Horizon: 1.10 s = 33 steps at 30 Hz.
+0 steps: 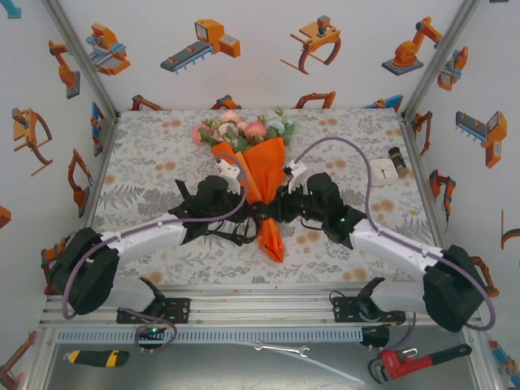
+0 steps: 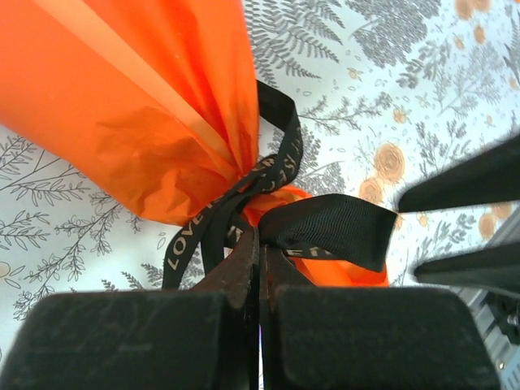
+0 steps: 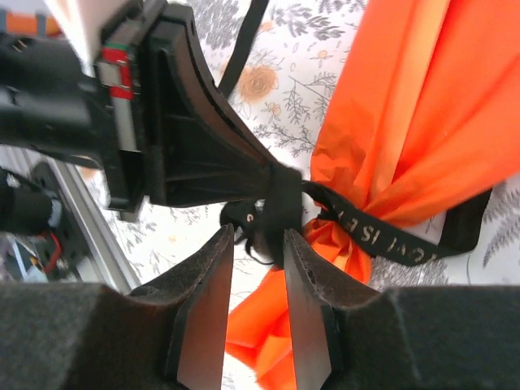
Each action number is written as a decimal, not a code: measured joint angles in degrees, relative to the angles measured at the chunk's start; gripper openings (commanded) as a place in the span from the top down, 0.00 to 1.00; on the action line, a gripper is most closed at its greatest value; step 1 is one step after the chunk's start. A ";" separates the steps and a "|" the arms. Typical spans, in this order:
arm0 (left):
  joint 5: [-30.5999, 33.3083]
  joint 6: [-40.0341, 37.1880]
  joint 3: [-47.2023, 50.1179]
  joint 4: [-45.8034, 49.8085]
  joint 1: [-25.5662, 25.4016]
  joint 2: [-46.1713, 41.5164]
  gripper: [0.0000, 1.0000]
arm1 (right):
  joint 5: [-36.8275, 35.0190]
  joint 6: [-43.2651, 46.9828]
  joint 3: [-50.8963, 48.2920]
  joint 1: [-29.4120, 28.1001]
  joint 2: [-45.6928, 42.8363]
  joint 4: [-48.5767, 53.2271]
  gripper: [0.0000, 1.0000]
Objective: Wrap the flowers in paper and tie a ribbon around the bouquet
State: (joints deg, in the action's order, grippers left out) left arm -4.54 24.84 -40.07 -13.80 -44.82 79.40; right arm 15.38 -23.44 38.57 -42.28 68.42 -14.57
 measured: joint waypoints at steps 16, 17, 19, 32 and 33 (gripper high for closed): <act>4.57 4.79 -3.30 -0.35 2.23 6.40 1.00 | -42.53 -32.24 0.87 -30.56 13.64 0.24 0.50; 4.55 4.98 -3.30 -0.48 2.27 6.40 1.00 | -44.02 -32.89 1.88 -30.56 15.52 -0.17 0.49; 4.52 5.22 -3.30 -0.81 2.38 6.40 1.00 | -46.84 -34.27 2.84 -30.56 18.84 -1.79 0.50; 3.41 6.23 -2.78 -2.03 3.72 6.40 1.00 | -50.82 -36.52 1.97 -28.68 29.49 -19.21 0.46; 3.30 6.23 -2.78 -2.01 3.96 6.40 0.94 | -50.80 -36.26 1.77 -28.68 29.42 -19.98 0.47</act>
State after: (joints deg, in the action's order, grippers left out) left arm -1.23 31.07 -42.85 -15.81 -40.86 85.80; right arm -35.42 -59.70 40.34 -70.96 97.84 -34.54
